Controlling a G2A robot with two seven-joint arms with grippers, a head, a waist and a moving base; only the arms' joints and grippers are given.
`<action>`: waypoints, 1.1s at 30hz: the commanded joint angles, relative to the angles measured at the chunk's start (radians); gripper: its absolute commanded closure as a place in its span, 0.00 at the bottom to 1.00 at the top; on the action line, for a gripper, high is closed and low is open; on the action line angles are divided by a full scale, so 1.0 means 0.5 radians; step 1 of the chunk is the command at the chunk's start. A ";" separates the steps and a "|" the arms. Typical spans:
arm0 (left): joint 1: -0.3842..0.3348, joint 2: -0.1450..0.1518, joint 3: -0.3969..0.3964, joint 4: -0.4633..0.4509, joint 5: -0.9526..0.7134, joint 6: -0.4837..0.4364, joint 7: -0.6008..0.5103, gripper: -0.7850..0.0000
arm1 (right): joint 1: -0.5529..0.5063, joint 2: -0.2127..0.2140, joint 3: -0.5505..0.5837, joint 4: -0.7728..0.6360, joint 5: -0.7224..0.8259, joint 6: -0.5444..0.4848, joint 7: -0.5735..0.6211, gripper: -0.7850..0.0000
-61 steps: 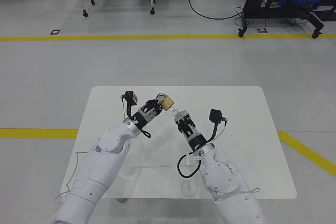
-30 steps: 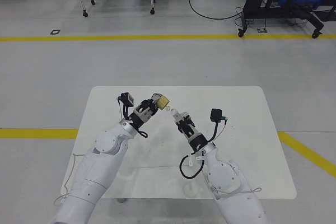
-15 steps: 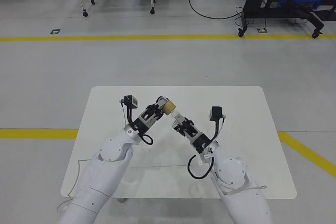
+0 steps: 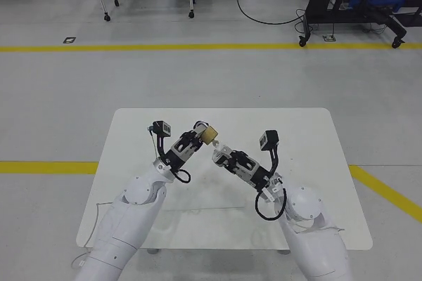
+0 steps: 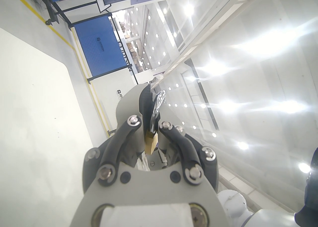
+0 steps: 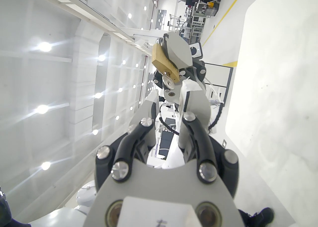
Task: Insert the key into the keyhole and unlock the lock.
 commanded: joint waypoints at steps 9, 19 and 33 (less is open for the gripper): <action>0.002 -0.002 0.010 -0.015 0.043 -0.012 -0.022 1.00 | 0.049 0.004 -0.012 0.054 0.045 0.010 -0.027 0.74; 0.002 -0.003 -0.003 -0.025 -0.006 -0.015 -0.059 1.00 | 0.091 0.015 0.004 0.107 0.203 0.064 0.106 1.00; 0.011 0.004 -0.027 0.014 0.009 -0.236 -0.186 1.00 | 0.237 0.037 0.070 0.338 0.684 0.327 0.534 1.00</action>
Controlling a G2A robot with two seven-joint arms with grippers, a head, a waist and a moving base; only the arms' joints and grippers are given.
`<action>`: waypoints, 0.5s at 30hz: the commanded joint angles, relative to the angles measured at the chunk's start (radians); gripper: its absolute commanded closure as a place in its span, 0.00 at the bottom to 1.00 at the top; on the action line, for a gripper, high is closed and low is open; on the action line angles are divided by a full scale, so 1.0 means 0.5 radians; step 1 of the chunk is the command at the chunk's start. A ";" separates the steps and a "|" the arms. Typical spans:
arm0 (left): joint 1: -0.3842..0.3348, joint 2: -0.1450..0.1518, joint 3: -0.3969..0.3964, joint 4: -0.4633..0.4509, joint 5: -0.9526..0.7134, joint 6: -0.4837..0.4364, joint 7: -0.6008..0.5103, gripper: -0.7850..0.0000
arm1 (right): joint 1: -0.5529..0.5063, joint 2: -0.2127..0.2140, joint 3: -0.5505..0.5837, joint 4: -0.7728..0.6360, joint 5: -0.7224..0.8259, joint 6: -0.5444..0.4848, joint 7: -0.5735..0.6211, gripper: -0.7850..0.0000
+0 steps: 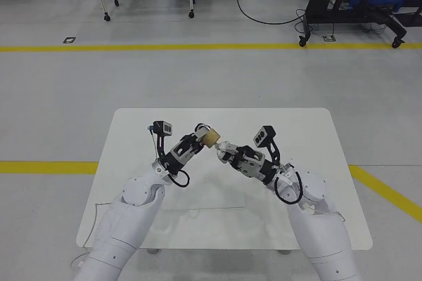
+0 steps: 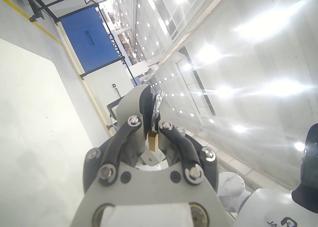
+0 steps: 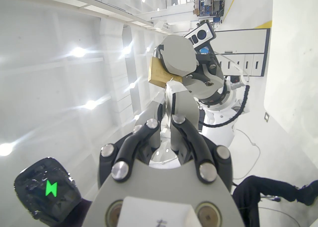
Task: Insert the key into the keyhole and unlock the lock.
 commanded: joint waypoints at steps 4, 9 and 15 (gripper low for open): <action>0.008 0.005 -0.010 0.008 0.140 -0.105 0.054 1.00 | 0.062 0.012 0.002 0.085 0.036 0.140 0.055 1.00; 0.024 0.010 -0.019 -0.018 0.397 -0.205 0.191 1.00 | 0.079 0.019 -0.005 0.112 0.102 0.174 0.132 1.00; 0.061 0.017 -0.029 -0.062 0.603 -0.296 0.311 1.00 | 0.098 0.035 0.013 0.155 0.178 0.212 0.244 1.00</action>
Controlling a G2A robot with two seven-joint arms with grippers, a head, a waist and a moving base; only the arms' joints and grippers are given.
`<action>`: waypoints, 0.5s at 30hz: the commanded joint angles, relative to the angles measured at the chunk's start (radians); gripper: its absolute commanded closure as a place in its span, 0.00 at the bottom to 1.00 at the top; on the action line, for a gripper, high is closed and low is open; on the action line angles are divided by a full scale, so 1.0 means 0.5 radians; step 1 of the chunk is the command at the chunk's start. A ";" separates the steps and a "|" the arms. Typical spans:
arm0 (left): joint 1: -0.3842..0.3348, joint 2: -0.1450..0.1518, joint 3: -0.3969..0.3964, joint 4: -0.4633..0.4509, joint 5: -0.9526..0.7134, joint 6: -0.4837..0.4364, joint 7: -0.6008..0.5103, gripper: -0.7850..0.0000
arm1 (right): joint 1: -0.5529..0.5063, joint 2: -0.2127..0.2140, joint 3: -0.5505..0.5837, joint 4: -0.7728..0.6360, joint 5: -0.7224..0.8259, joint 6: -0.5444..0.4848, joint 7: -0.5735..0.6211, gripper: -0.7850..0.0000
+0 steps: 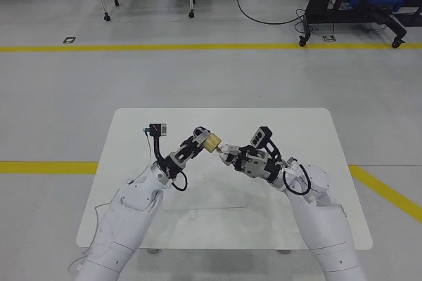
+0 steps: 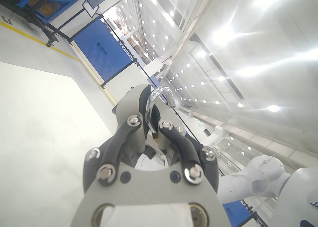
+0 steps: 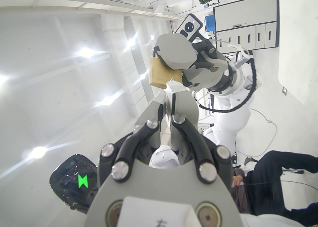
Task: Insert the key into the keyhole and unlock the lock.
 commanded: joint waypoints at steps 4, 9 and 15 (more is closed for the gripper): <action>0.025 0.010 -0.020 -0.035 0.076 -0.050 0.032 1.00 | 0.013 0.012 -0.002 0.015 -0.017 0.013 0.011 1.00; 0.041 0.018 -0.047 -0.067 0.096 -0.059 0.073 1.00 | 0.010 0.022 -0.020 0.000 -0.042 -0.003 0.018 0.74; 0.048 0.024 -0.059 -0.084 0.096 -0.055 0.090 1.00 | -0.012 0.033 -0.012 -0.025 -0.046 -0.069 -0.007 0.61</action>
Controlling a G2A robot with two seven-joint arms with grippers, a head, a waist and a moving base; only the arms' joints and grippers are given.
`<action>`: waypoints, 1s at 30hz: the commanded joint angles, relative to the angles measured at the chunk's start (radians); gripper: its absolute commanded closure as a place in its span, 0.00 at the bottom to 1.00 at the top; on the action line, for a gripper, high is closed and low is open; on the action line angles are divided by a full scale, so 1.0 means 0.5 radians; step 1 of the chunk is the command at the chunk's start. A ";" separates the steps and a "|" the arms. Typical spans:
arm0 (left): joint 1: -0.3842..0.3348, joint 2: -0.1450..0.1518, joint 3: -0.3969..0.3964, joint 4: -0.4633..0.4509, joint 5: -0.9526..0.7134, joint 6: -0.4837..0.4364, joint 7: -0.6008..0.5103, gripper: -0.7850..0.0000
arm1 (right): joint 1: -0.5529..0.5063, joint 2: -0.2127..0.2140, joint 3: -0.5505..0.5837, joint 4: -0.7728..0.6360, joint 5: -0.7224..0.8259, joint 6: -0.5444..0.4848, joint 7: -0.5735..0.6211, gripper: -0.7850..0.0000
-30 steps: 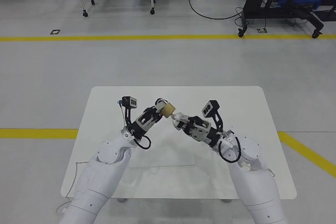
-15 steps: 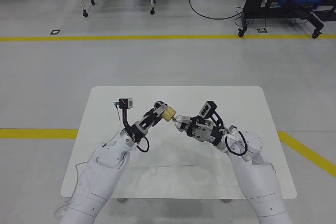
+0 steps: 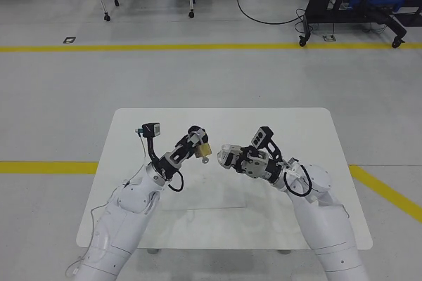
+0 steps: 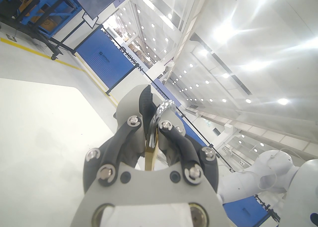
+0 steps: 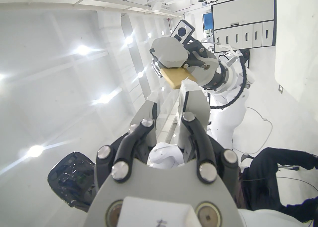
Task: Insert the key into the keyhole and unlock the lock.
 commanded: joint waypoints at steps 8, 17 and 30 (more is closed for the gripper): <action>-0.006 0.009 -0.007 0.005 0.026 0.090 0.002 1.00 | -0.115 0.017 -0.001 -0.175 -0.219 -0.365 -0.163 0.00; -0.076 0.056 0.051 -0.032 0.734 0.567 -0.256 1.00 | -0.180 0.018 -0.004 -0.253 -0.320 -0.534 -0.292 0.00; -0.156 0.060 0.293 0.017 1.638 1.193 -0.303 1.00 | -0.180 0.018 -0.004 -0.253 -0.320 -0.534 -0.292 0.00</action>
